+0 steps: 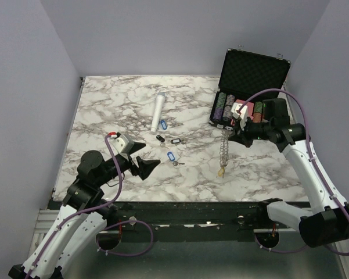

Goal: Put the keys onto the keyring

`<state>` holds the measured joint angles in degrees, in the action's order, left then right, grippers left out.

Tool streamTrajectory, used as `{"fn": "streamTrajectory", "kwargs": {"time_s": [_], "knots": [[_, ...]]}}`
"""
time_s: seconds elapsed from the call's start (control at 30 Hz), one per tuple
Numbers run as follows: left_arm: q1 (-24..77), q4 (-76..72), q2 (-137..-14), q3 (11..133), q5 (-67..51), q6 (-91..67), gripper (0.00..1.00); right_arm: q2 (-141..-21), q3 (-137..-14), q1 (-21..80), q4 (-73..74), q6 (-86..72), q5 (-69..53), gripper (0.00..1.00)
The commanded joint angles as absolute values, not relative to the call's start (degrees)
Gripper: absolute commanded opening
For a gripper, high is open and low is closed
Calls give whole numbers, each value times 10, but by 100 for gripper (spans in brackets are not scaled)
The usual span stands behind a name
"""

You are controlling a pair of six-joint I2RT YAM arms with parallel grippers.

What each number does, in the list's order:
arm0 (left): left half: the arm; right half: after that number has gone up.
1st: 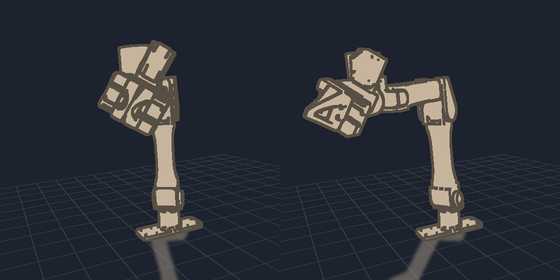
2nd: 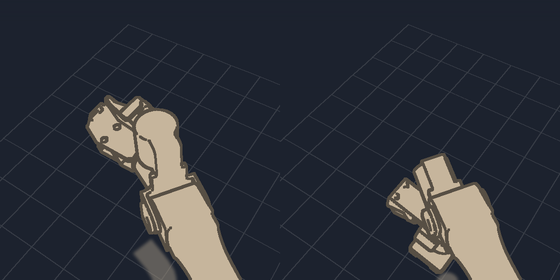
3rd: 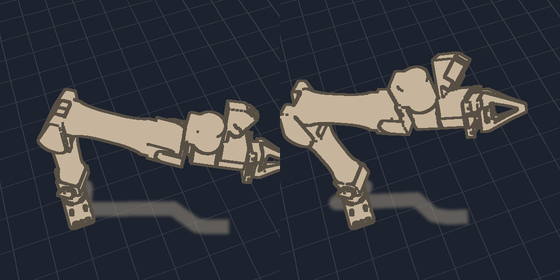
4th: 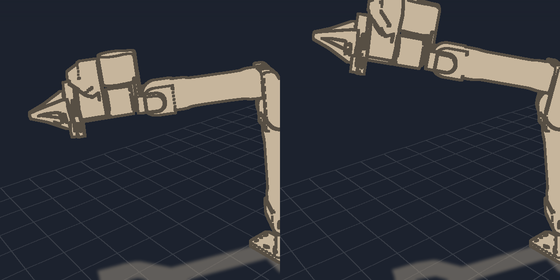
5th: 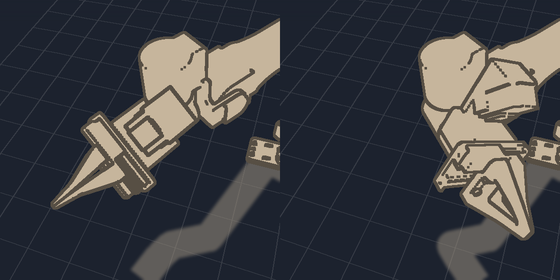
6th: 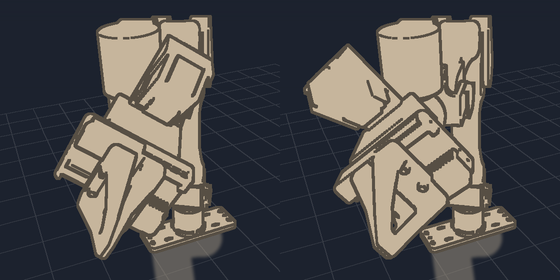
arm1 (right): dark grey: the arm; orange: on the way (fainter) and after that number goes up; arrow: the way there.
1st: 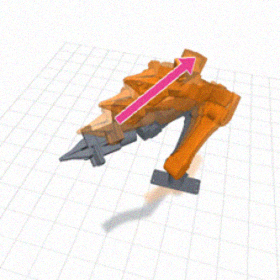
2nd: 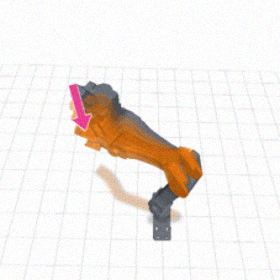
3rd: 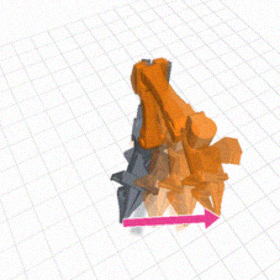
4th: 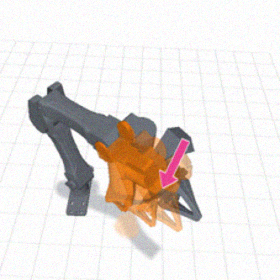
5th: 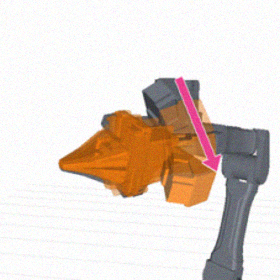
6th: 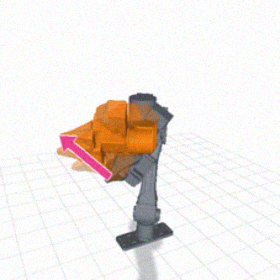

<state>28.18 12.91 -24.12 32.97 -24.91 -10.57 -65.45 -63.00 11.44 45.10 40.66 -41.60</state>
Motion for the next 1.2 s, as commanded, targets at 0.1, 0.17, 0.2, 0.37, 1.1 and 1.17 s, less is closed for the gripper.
{"fn": "streamTrajectory", "kwargs": {"time_s": [0.1,0.17,0.2,0.37,1.1,1.17], "knots": [[280,111,-228,323,-276,-112,98,-642,-657,103,571,482,-331,1],[279,112,-229,323,-280,-112,98,-646,-651,103,573,484,-316,1],[279,111,-229,324,-282,-112,98,-650,-649,103,570,485,-313,1],[280,111,-227,324,-282,-112,98,-680,-644,103,561,482,-336,1],[279,114,-227,323,-272,-111,98,-889,-639,242,393,397,-465,1],[280,116,-228,324,-269,-111,98,-917,-647,260,367,374,-450,1]]}}
